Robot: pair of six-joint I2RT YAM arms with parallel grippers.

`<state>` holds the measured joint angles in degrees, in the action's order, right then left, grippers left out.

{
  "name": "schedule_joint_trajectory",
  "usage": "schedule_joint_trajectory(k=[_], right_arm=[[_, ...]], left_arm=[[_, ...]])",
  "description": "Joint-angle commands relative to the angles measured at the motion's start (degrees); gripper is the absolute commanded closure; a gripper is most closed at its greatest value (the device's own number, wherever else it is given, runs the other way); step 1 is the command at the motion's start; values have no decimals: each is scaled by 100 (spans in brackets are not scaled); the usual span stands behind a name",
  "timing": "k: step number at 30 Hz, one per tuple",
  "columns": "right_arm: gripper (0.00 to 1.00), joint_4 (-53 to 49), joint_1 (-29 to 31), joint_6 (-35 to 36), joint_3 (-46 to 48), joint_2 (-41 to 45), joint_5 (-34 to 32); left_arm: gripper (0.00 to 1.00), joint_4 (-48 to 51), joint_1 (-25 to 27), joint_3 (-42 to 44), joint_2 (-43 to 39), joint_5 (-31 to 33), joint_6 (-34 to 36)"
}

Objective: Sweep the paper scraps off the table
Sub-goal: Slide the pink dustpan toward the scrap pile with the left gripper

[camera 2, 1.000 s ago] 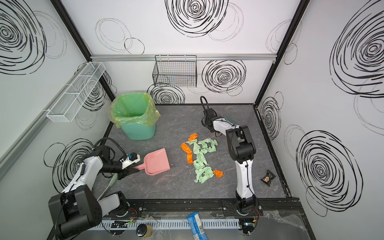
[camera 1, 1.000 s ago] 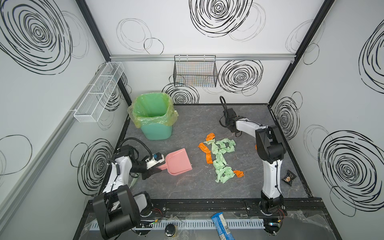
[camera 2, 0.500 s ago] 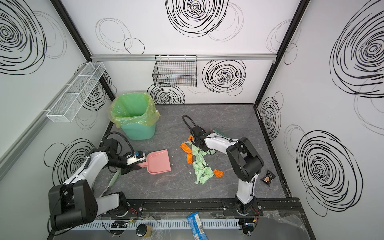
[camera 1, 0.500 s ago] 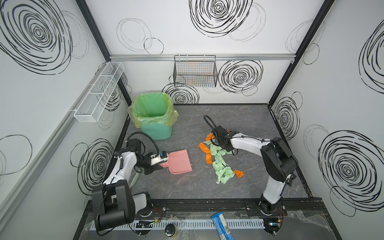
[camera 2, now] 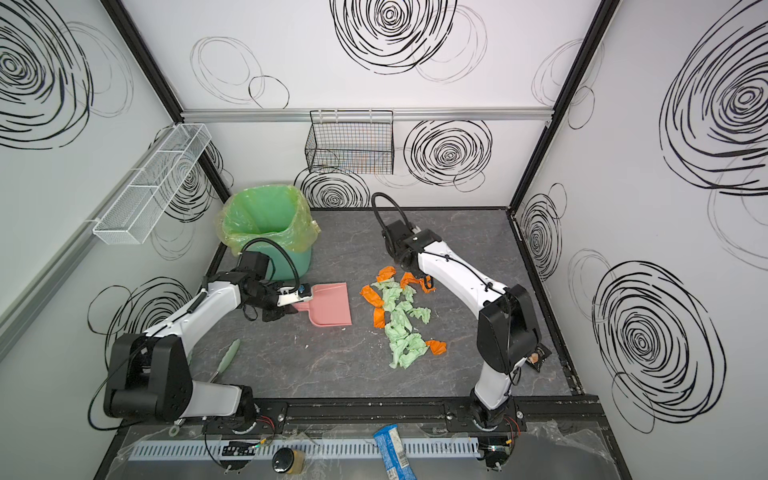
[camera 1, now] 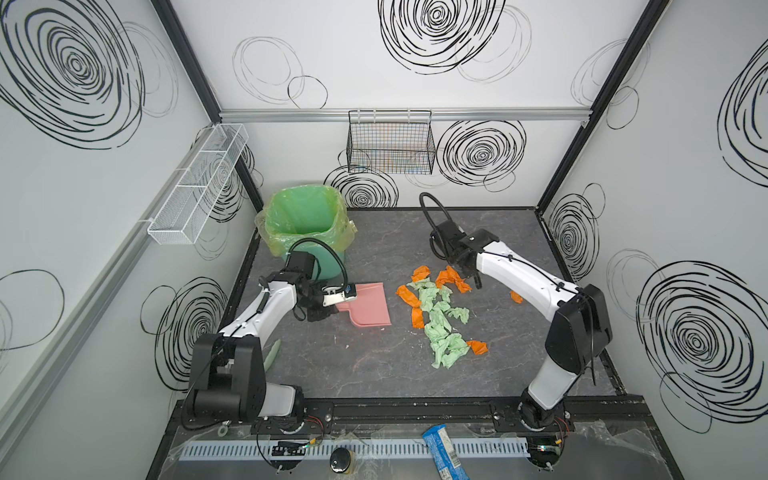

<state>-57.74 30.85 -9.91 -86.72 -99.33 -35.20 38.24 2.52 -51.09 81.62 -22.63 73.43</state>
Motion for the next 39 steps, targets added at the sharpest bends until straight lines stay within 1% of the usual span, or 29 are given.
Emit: schedule_joint_trajectory(k=[1, 4, 7, 12, 22, 27, 34, 39], right_arm=[[100, -643, -260, -816, 75, 15, 701], [100, -494, -346, -732, 322, -84, 1051], [100, -457, -391, -996, 402, -220, 1165], [100, -372, -279, -1137, 452, -297, 1539], [100, -370, 282, -1249, 381, -658, 1895], [100, -336, 683, -1290, 258, -932, 2049], [100, -445, 1288, -1416, -131, -1176, 2261], [100, -476, 1600, -1522, -372, -1260, 2416]], left_arm=[[100, -151, 96, -266, 233, 136, -169], [100, -98, 199, -428, 466, 115, -178], [100, -87, 290, -563, 666, 101, -232], [100, -241, 497, -591, 869, 185, -347], [100, -611, 950, -623, 1237, 367, -590], [100, -698, 1154, -768, 1416, 452, -716], [100, -741, 1394, -1008, 1637, 505, -888], [100, -812, 1574, -1026, 1651, 497, -1005]])
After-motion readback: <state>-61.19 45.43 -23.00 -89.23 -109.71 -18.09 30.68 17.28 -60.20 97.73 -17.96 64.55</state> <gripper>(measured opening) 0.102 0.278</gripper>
